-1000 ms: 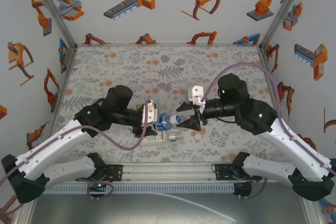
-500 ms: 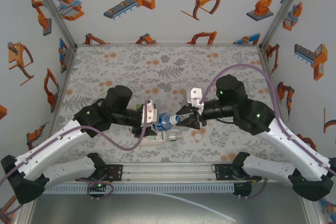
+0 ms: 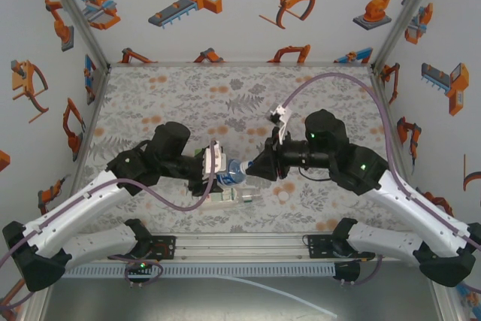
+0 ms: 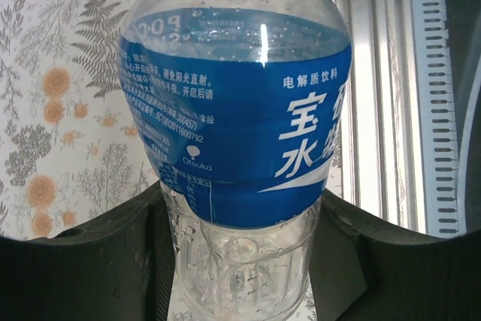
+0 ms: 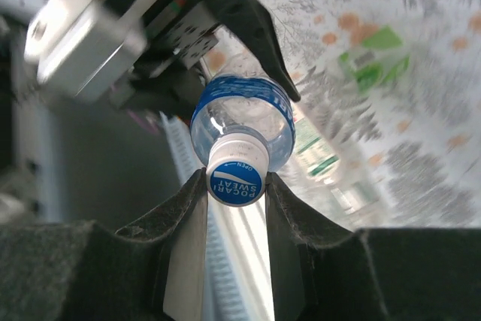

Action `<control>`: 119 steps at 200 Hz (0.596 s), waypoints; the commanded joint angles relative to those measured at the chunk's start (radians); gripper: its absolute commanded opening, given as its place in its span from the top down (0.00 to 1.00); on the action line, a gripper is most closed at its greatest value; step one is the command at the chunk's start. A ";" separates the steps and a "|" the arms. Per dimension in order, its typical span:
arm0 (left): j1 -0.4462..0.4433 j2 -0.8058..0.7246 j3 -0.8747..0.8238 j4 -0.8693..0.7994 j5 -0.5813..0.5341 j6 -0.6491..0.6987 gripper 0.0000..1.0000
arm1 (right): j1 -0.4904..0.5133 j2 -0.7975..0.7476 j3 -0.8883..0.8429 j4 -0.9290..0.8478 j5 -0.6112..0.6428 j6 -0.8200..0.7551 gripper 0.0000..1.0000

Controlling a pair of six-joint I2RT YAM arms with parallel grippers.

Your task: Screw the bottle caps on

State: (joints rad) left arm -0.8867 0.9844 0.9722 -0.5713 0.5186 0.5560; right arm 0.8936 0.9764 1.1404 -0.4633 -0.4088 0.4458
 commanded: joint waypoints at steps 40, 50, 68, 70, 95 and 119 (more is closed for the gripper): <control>-0.012 0.012 0.014 0.060 0.024 0.000 1.00 | 0.001 0.028 -0.014 -0.087 0.339 0.860 1.00; -0.013 0.011 0.014 0.065 0.026 0.001 1.00 | 0.001 0.023 -0.021 -0.073 0.353 0.858 1.00; -0.012 0.010 0.013 0.069 0.024 0.007 1.00 | 0.001 0.029 0.002 -0.091 0.360 0.827 1.00; -0.012 0.011 0.013 0.068 0.024 0.007 1.00 | 0.001 0.031 0.005 -0.092 0.358 0.826 1.00; -0.012 0.012 0.012 0.068 0.026 0.014 1.00 | 0.000 0.045 0.037 -0.058 0.297 0.683 0.70; -0.012 0.012 0.013 0.067 0.030 0.015 1.00 | 0.001 0.042 0.050 -0.010 0.200 0.382 0.57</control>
State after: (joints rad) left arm -0.8822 1.0058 0.9722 -0.5507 0.4438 0.5365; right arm 0.8986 1.0058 1.1545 -0.5617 -0.1822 1.1027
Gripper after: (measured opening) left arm 0.560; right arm 0.383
